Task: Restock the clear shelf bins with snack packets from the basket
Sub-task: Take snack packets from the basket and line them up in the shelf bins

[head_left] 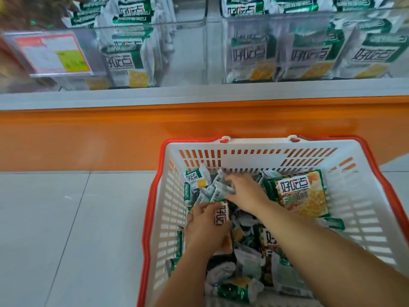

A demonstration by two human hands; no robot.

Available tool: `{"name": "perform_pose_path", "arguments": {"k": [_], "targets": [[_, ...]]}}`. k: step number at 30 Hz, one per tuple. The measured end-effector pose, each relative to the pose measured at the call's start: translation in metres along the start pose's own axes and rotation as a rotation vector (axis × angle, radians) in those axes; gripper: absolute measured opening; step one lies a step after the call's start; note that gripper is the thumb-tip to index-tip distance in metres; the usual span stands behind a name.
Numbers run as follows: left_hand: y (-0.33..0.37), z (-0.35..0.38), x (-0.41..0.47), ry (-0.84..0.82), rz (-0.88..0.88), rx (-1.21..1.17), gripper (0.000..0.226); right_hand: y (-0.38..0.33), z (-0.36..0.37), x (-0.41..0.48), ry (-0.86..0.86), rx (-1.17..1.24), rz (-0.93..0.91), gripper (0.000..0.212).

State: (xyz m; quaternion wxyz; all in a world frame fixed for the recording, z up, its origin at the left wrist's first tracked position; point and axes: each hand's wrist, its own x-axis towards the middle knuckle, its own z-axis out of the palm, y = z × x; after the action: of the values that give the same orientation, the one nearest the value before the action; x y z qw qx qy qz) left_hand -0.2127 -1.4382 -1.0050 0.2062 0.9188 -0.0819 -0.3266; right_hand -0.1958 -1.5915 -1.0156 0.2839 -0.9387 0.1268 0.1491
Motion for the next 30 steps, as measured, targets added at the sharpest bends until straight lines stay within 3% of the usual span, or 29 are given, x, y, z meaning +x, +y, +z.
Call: {"name": "perform_pose_path", "arguments": {"k": [4,6,8,10,12,14,18,22,24,28,30], "targets": [[0.001,-0.003,0.000,-0.025,0.032,-0.030,0.052,-0.003,-0.016,-0.009,-0.057,0.002,-0.025,0.027],[0.004,-0.011,0.001,-0.055,0.024,-0.176,0.045,-0.008,-0.037,-0.017,-0.018,0.000,-0.077,0.019],[0.016,-0.027,-0.005,-0.038,-0.014,-0.393,0.036,-0.020,-0.064,-0.030,0.017,-0.061,-0.166,0.021],[0.032,-0.048,-0.015,0.007,-0.116,-0.762,0.033,-0.040,-0.092,-0.045,0.032,-0.154,-0.294,0.024],[0.051,-0.075,-0.027,-0.083,-0.204,-1.231,0.038,-0.065,-0.118,-0.064,0.054,-0.220,-0.422,0.020],[0.064,-0.103,-0.038,-0.171,-0.171,-1.429,0.042,-0.083,-0.140,-0.084,0.103,-0.261,-0.529,0.018],[0.082,-0.154,-0.071,-0.214,0.019,-1.316,0.027,-0.099,-0.174,-0.118,0.245,-0.256,-0.603,0.018],[0.088,-0.193,-0.106,-0.195,0.212,-1.178,0.009,-0.106,-0.196,-0.135,0.335,-0.149,-0.527,0.017],[0.088,-0.208,-0.119,-0.180,0.280,-1.110,0.011,-0.114,-0.204,-0.138,0.335,-0.081,-0.509,0.021],[0.087,-0.233,-0.139,0.011,0.369,-0.996,0.021,-0.137,-0.216,-0.140,0.220,0.046,-0.489,0.024],[0.085,-0.243,-0.143,0.096,0.472,-0.779,0.023,-0.153,-0.225,-0.143,0.211,0.220,-0.489,0.019]]}}
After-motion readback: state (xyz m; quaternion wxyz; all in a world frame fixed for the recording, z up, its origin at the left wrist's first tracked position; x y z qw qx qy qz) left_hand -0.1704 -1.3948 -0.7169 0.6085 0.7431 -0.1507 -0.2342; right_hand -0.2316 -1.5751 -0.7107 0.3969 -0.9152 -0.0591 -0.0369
